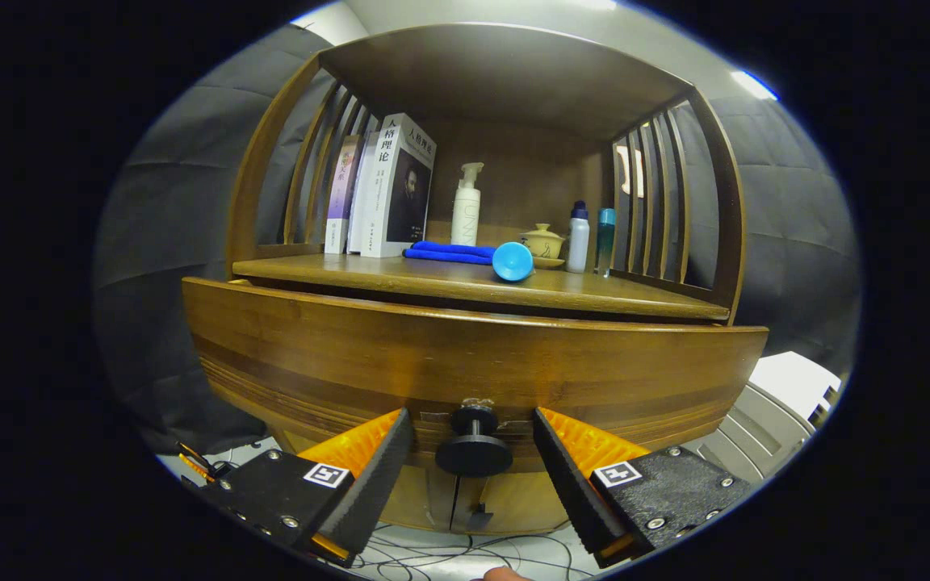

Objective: Pull open the drawer, take out the items inside it, and place them on the countertop above the cabinet.

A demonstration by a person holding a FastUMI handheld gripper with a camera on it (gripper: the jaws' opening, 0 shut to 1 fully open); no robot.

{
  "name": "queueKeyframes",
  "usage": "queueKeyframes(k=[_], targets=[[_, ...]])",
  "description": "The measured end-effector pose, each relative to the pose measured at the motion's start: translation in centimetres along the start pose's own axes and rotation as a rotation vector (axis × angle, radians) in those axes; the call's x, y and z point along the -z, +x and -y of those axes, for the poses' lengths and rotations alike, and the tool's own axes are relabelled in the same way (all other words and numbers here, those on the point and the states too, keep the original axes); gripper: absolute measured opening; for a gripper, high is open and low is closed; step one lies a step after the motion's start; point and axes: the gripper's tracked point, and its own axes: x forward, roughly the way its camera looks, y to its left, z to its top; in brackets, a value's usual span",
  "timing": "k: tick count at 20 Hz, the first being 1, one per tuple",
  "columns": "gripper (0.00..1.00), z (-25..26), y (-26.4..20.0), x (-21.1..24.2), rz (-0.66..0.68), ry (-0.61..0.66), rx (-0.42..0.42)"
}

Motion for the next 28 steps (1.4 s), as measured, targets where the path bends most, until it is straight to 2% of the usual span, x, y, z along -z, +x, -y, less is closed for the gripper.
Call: queueKeyframes(k=[7,14,17,23,28], targets=[[0.95,0.1,2.2,-0.5,0.001,0.034,-0.001],[0.95,0.1,4.8,-0.5,0.038,-0.059,0.02],[0.95,-0.2,4.1,0.3,-0.003,-0.032,-0.017],[0.96,2.9,0.0,0.1,-0.015,0.071,-0.019],[0.95,4.4,-4.0,-1.8,0.021,0.095,-0.036]])
